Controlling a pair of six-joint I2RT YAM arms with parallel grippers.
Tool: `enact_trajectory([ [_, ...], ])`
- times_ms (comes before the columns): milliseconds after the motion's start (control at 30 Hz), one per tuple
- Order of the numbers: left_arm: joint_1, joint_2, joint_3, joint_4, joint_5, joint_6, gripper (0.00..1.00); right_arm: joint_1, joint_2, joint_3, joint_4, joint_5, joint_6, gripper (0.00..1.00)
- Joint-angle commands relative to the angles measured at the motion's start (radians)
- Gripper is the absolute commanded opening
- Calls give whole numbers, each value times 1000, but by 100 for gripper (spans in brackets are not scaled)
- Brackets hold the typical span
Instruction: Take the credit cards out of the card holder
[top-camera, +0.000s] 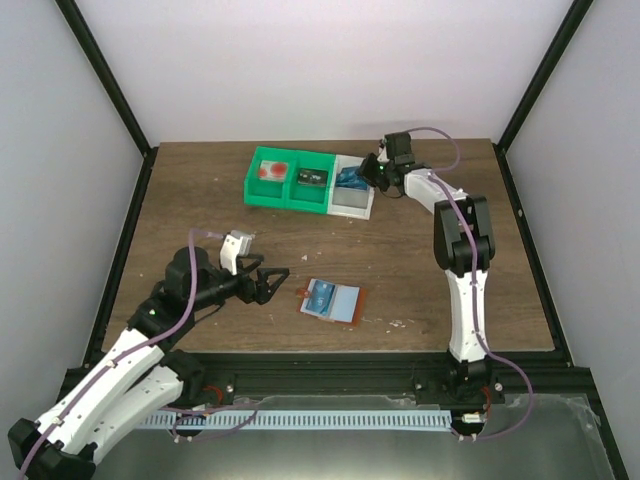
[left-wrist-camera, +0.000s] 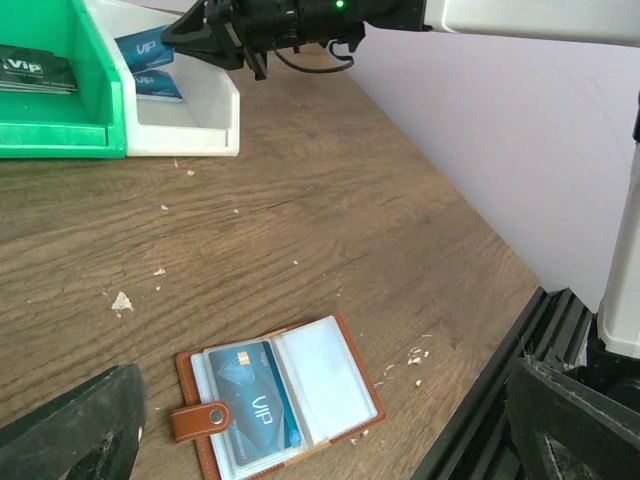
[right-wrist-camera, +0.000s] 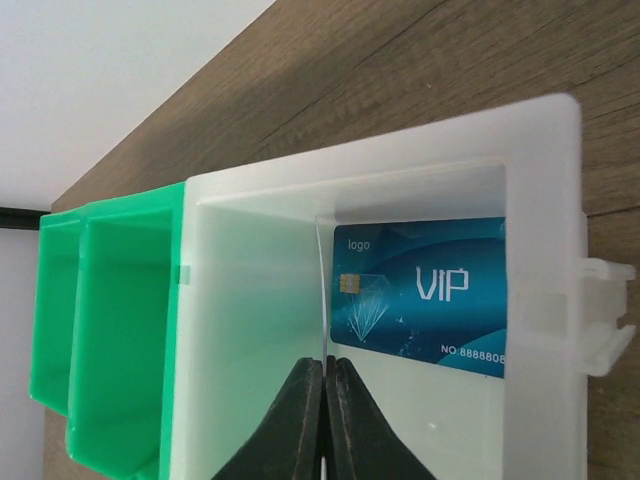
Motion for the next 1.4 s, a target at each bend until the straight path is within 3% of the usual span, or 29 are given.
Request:
enact_trajectory([
  [0, 5, -7, -5, 18, 4, 3, 100, -6, 51, 77, -44, -7, 12, 4],
  [233, 4, -8, -5, 16, 4, 2, 100, -5, 62, 82, -26, 28, 30, 8],
  [467, 4, -12, -6, 16, 2, 2, 100, -5, 60, 105, -26, 57, 30, 19],
  [667, 4, -8, -8, 16, 4, 1, 100, -6, 36, 138, -32, 72, 37, 31],
  [833, 5, -8, -9, 16, 0, 1, 100, -5, 5, 164, -34, 96, 42, 46],
  [1133, 4, 8, -7, 10, -16, -2, 100, -5, -82, 137, -57, 29, 26, 50],
  [1367, 4, 73, 11, -31, -88, -12, 100, -3, -257, -68, -86, -18, -12, 50],
])
